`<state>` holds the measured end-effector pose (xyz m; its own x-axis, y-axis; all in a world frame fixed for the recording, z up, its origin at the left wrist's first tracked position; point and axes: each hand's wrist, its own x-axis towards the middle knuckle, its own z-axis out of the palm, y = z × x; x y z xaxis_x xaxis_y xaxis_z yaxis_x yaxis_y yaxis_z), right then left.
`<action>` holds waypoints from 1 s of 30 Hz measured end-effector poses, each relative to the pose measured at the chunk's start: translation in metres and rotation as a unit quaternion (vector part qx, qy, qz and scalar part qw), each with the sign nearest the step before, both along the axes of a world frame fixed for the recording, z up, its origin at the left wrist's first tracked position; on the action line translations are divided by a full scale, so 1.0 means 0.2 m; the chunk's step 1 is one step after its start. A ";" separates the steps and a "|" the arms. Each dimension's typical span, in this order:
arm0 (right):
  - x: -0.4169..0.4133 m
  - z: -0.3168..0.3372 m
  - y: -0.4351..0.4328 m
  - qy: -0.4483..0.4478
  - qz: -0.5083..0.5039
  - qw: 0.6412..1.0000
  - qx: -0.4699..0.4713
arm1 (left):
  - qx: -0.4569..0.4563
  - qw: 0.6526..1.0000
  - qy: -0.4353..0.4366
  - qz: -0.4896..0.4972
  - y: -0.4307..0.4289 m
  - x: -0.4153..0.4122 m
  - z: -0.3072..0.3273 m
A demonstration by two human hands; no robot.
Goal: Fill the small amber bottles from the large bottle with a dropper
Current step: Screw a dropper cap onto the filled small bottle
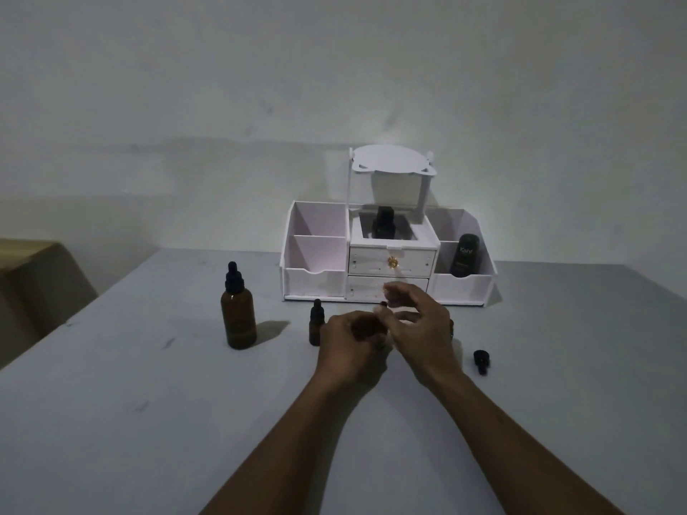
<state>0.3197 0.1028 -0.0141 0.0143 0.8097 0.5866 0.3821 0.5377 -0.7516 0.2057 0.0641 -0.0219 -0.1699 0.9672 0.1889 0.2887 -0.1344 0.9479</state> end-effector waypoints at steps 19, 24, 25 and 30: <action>0.02 0.00 0.01 -0.037 -0.007 0.999 -0.021 | -0.006 1.000 -0.007 -0.002 0.00 0.00 0.01; 0.02 -0.01 0.01 -0.025 -0.010 0.999 -0.032 | -0.005 1.000 -0.002 -0.004 0.00 0.00 0.01; 0.02 -0.01 0.01 -0.023 -0.009 0.999 -0.035 | -0.004 1.000 0.002 -0.004 0.00 0.00 0.01; 0.02 -0.02 0.01 -0.008 -0.016 0.998 -0.054 | -0.010 1.000 -0.009 -0.006 0.00 0.00 0.01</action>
